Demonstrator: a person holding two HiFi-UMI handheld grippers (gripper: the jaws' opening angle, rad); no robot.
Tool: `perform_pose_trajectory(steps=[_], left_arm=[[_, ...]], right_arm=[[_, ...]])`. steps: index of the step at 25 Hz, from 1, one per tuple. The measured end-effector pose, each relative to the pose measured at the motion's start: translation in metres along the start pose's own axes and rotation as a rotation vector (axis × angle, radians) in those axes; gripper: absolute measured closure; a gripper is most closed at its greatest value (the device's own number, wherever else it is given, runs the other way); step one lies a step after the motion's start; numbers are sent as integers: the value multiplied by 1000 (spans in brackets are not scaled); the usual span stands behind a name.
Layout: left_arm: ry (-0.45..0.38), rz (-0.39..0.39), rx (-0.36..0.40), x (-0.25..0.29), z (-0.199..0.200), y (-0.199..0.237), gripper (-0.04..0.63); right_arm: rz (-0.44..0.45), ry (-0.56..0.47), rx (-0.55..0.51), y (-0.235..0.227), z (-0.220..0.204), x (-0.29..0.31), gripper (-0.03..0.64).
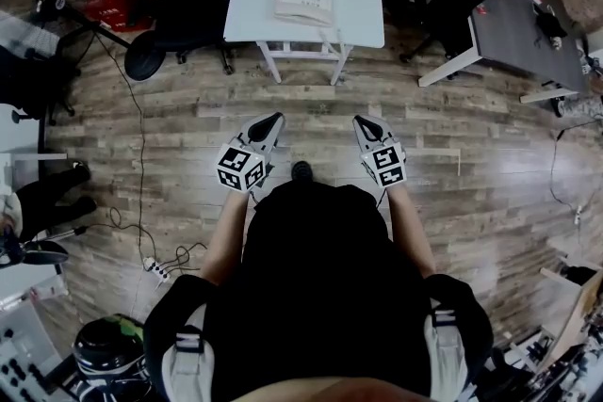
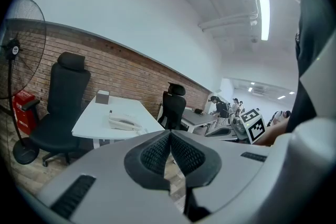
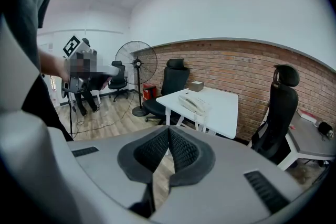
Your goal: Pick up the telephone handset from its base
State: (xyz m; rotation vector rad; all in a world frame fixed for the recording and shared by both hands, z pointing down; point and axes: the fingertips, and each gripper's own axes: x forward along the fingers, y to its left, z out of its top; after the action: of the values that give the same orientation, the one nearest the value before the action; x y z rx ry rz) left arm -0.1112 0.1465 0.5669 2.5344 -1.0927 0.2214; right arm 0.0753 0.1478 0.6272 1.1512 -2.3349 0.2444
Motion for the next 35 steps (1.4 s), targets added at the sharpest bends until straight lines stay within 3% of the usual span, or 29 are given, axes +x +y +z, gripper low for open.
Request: perform_pose_trajectory(steps=[12, 24, 35], left_arm=[[14, -21, 6, -14, 0, 28, 575], [16, -31, -3, -15, -4, 34, 575], [4, 14, 1, -13, 5, 53, 575]], right_arm=[[-15, 2, -7, 16, 18, 23, 618], [-21, 37, -13, 16, 11, 25, 618], [-2, 21, -23, 12, 21, 43, 618]])
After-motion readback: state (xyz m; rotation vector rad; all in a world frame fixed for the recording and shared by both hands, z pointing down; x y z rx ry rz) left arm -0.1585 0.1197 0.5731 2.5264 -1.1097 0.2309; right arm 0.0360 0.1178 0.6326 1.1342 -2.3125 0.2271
